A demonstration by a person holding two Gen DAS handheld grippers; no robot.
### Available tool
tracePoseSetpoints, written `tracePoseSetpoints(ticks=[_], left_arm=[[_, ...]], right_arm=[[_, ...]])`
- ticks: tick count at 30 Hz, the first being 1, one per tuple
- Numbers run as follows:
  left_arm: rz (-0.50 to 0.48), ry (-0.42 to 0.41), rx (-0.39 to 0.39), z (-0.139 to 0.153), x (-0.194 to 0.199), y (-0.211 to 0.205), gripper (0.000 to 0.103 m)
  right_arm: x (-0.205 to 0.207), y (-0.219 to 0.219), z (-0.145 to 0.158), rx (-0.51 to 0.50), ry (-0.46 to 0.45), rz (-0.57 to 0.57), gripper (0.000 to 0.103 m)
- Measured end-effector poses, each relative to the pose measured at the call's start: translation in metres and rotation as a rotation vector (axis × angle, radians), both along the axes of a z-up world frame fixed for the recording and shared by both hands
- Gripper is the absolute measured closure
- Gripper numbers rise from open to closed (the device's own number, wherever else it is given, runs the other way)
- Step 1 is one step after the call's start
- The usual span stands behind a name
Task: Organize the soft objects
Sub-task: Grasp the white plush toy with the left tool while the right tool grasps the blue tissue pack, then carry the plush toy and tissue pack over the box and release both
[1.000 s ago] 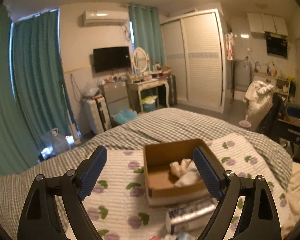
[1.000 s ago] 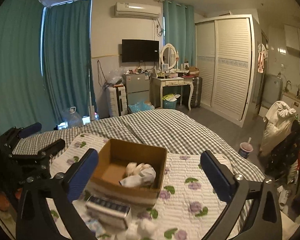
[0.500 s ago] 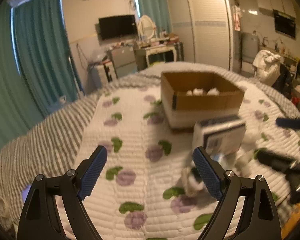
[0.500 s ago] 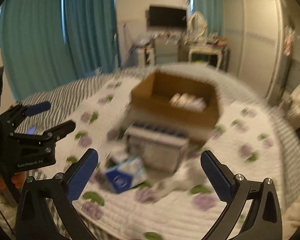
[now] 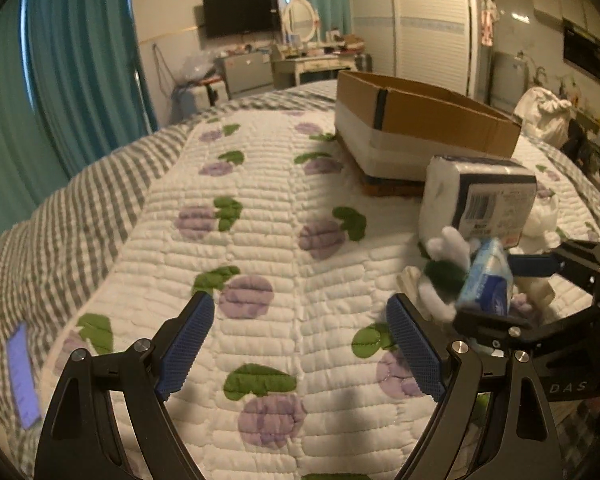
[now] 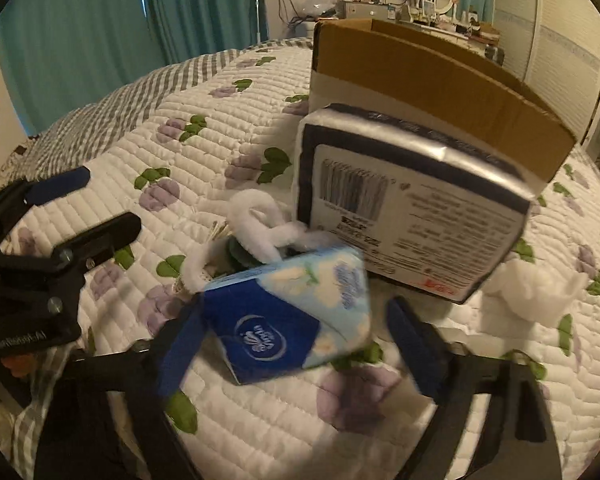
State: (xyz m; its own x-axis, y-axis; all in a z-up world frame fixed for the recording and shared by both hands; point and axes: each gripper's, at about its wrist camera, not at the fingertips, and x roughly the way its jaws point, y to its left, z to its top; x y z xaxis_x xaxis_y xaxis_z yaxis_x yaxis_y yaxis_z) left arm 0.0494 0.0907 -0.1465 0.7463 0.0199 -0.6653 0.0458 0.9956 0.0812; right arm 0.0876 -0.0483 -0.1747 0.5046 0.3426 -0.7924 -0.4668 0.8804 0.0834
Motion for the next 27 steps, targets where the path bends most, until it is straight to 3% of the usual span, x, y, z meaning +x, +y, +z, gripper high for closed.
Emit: tracePoseSetpoints(ticks=[5, 11, 19, 21, 22, 25, 26, 27], left_arm=[[-0.023, 0.004, -0.001, 0.003, 0.000, -0.007, 0.015], [-0.096, 0.011, -0.025, 0.017, 0.000, -0.041, 0.016], [-0.164, 0.040, -0.013, 0.003, 0.028, -0.091, 0.017], [-0.165, 0.063, 0.010, -0.008, 0.036, -0.098, 0.025], [-0.171, 0.077, 0.010, -0.014, 0.039, -0.099, 0.037], [-0.173, 0.092, 0.051, -0.026, 0.044, -0.105, 0.047], [-0.176, 0.090, 0.058, -0.027, 0.044, -0.106, 0.061], [-0.181, 0.090, 0.059, -0.026, 0.044, -0.106, 0.065]], right_arm=[[-0.013, -0.010, 0.017, 0.037, -0.043, -0.012, 0.029], [-0.020, -0.044, 0.050, 0.054, -0.115, -0.103, 0.029], [-0.016, -0.091, 0.050, 0.088, -0.105, -0.190, 0.029], [-0.013, -0.097, 0.046, 0.094, -0.097, -0.200, 0.028], [-0.011, -0.098, 0.043, 0.098, -0.093, -0.203, 0.028], [-0.006, -0.104, 0.036, 0.112, -0.079, -0.215, 0.028], [-0.005, -0.106, 0.034, 0.117, -0.074, -0.218, 0.028], [-0.004, -0.108, 0.033, 0.121, -0.070, -0.220, 0.028]])
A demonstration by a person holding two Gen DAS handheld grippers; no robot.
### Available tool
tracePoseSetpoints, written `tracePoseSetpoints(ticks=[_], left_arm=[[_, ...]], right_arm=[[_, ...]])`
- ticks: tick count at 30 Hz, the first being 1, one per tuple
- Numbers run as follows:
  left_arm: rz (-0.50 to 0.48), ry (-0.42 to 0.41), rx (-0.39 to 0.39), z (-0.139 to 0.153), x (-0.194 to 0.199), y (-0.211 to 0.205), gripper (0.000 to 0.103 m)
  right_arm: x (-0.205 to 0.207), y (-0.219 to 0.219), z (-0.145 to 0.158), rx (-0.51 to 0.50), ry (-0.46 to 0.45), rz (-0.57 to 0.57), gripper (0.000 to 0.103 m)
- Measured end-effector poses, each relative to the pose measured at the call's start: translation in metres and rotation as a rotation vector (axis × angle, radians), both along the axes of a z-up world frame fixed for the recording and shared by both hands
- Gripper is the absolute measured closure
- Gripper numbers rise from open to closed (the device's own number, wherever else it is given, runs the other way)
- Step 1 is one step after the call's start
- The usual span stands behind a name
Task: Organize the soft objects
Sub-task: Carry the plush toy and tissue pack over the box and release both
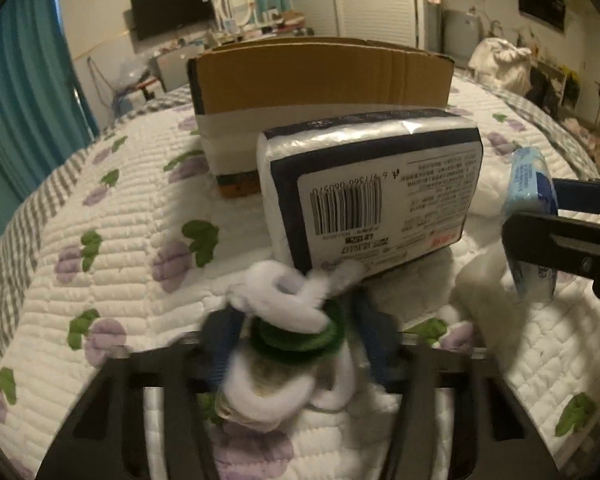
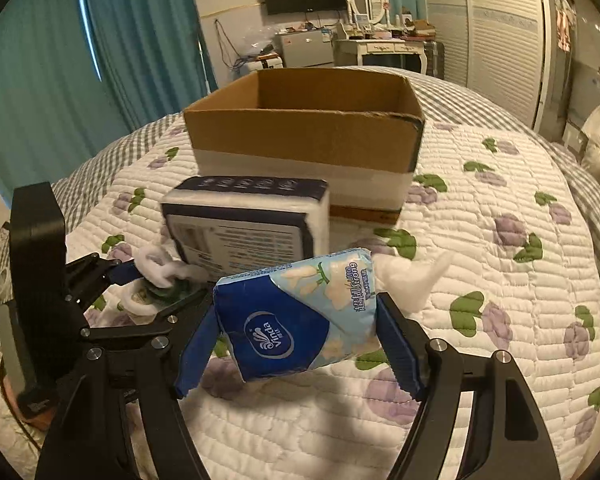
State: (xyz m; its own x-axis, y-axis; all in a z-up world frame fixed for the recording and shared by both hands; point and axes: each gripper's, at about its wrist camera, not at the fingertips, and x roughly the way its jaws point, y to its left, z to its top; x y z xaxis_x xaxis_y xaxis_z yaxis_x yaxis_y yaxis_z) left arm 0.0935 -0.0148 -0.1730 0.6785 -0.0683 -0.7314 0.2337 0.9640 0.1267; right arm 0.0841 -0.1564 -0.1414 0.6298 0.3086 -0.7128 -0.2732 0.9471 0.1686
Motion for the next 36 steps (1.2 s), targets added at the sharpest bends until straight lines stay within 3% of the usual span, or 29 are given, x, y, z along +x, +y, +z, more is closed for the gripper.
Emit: tracePoseSetpoints(ticks=[8, 16, 23, 30, 36], left_arm=[[-0.003, -0.031, -0.021, 0.023, -0.014, 0.007, 0.066], [-0.019, -0.112, -0.104, 0.087, -0.035, 0.008, 0.066], [-0.039, -0.200, -0.125, 0.140, -0.029, 0.005, 0.065], [-0.050, -0.271, -0.128, 0.174, 0.018, -0.005, 0.065], [-0.039, -0.255, -0.122, 0.172, 0.084, -0.011, 0.065]], right_arm=[[-0.009, -0.004, 0.014, 0.009, -0.032, -0.005, 0.028], [-0.025, -0.009, 0.057, 0.015, -0.108, -0.027, 0.028], [-0.020, -0.015, 0.101, 0.013, -0.185, -0.031, 0.028], [0.027, -0.019, 0.149, -0.011, -0.276, -0.048, 0.028], [0.094, -0.016, 0.163, -0.024, -0.303, -0.063, 0.028]])
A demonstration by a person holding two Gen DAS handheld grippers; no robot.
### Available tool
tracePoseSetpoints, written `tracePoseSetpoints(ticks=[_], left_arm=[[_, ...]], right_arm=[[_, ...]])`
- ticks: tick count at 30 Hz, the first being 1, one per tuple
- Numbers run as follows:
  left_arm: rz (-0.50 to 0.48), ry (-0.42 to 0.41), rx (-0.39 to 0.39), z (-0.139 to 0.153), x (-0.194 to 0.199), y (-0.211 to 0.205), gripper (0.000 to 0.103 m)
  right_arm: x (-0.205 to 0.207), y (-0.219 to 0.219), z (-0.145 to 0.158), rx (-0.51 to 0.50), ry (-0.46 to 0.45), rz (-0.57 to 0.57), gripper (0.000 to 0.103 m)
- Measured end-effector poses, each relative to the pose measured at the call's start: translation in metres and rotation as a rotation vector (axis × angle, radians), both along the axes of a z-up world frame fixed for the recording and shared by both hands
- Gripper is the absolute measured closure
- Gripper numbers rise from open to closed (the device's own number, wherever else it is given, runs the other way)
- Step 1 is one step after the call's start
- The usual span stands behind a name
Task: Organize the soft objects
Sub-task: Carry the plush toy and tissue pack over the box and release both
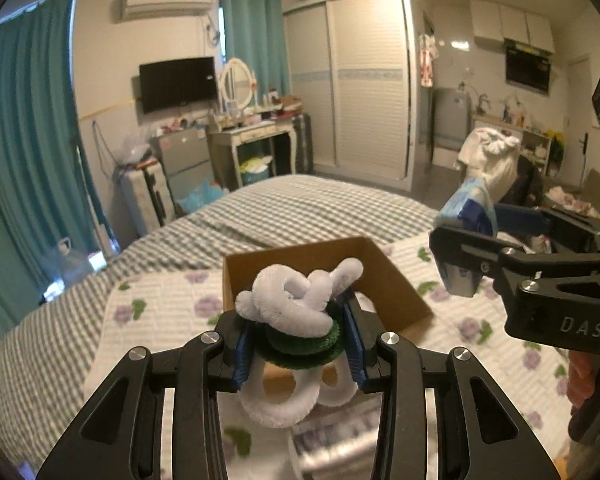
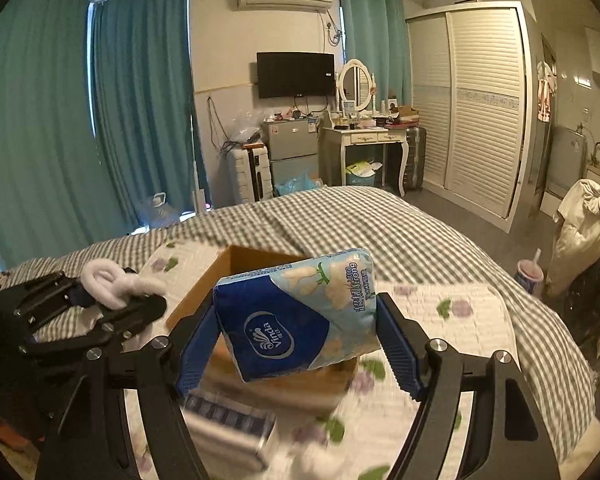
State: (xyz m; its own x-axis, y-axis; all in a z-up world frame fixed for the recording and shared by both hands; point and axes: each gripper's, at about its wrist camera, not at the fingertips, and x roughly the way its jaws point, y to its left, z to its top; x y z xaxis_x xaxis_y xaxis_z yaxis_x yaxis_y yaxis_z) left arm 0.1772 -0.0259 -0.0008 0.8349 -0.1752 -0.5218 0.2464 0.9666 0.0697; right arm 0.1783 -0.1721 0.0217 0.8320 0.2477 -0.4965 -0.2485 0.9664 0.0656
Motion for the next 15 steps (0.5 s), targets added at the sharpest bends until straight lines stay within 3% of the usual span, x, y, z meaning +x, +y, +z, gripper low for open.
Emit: tracePoseSetpoints(ticks=[7, 15], left_arm=[[0.005, 0.050, 0.019, -0.037, 0.069, -0.001, 0.065], [0.025, 0.084, 0.058, -0.073, 0.102, -0.004, 0.063]], right_arm=[[0.076, 0.007, -0.038, -0.009, 0.068, 0.000, 0.028], [0.130, 0.010, -0.087, 0.000, 0.146, 0.001, 0.028]])
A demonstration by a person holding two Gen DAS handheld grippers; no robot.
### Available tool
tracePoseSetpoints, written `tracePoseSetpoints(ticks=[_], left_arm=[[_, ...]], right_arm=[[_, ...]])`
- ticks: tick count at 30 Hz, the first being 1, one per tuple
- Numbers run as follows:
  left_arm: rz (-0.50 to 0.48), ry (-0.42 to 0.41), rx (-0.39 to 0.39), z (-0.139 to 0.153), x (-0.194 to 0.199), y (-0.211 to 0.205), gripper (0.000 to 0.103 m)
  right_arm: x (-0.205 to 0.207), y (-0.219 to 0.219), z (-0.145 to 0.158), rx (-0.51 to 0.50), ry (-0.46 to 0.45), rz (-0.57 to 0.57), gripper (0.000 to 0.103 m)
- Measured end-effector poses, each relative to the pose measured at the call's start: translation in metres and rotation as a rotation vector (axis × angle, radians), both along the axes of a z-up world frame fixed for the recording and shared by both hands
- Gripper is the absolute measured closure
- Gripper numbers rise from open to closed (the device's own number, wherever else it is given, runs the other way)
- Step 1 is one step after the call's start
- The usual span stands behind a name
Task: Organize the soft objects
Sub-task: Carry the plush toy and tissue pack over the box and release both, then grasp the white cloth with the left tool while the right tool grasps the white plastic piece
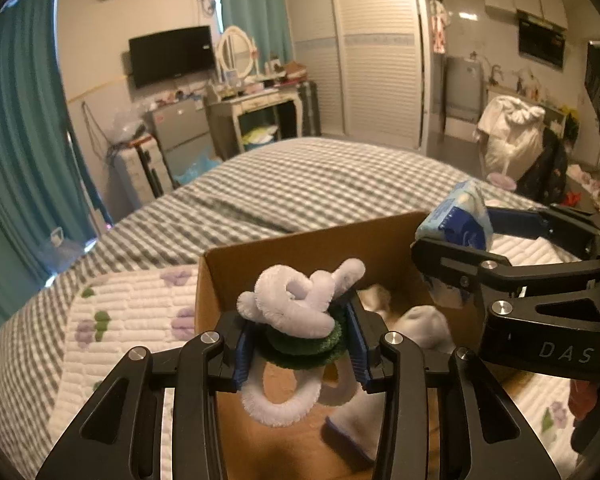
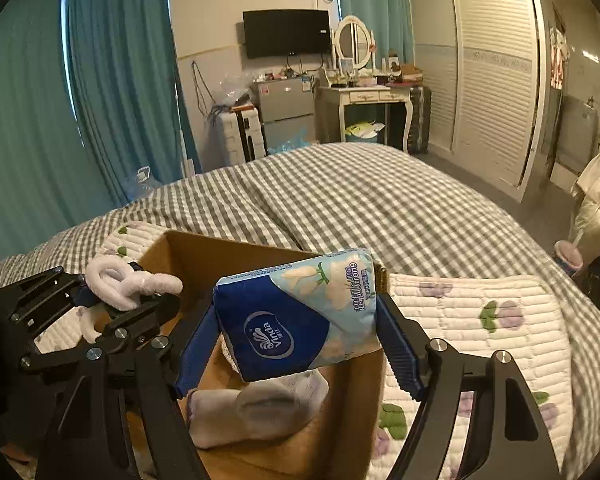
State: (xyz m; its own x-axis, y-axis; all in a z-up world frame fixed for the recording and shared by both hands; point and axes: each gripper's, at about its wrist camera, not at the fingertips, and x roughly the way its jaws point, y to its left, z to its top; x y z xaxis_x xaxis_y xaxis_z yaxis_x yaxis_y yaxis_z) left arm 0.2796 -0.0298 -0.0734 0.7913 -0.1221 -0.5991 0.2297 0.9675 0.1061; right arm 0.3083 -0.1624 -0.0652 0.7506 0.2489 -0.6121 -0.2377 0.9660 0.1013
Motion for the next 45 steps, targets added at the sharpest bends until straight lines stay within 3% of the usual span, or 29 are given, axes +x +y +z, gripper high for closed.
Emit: tracePoseSetpoints(ticks=[3, 5, 10, 16, 18, 19, 22, 26, 30, 33, 39, 45], left_arm=[[0.023, 0.016, -0.015, -0.002, 0.002, 0.003, 0.044], [0.046, 0.002, -0.047, 0.007, -0.002, 0.004, 0.023], [0.091, -0.021, -0.071, 0.041, -0.026, 0.014, 0.022], [0.103, -0.139, -0.055, 0.111, -0.089, 0.022, 0.022], [0.110, -0.186, -0.063, 0.138, -0.121, 0.027, 0.017], [0.114, -0.209, -0.063, 0.148, -0.135, 0.030, 0.010], [0.135, -0.258, -0.046, 0.171, -0.171, 0.036, 0.009], [0.129, -0.275, -0.046, 0.182, -0.206, 0.044, 0.009], [0.119, -0.272, -0.008, 0.165, -0.232, 0.052, 0.009], [0.114, -0.206, 0.006, 0.137, -0.231, 0.054, 0.009], [0.130, -0.053, 0.017, 0.044, -0.219, 0.063, 0.009], [0.163, 0.083, -0.011, -0.041, -0.215, 0.067, 0.010]], right_arm=[[0.003, -0.001, -0.003, 0.002, 0.010, -0.005, 0.025], [0.001, -0.005, 0.001, 0.016, 0.016, -0.016, 0.015], [-0.029, -0.018, 0.039, 0.006, -0.031, -0.041, 0.015], [-0.098, -0.035, 0.123, -0.002, -0.138, -0.076, 0.008], [-0.126, -0.038, 0.148, -0.018, -0.159, -0.084, 0.005], [-0.138, -0.037, 0.157, -0.026, -0.167, -0.084, 0.003], [-0.179, -0.036, 0.179, -0.052, -0.192, -0.087, 0.000], [-0.224, -0.034, 0.184, -0.065, -0.199, -0.072, 0.000], [-0.255, -0.026, 0.161, -0.077, -0.176, -0.074, 0.000], [-0.264, -0.020, 0.124, -0.070, -0.126, -0.068, 0.000], [-0.253, -0.002, 0.024, -0.074, 0.025, -0.067, 0.000], [-0.238, 0.011, -0.051, -0.065, 0.136, -0.063, 0.000]])
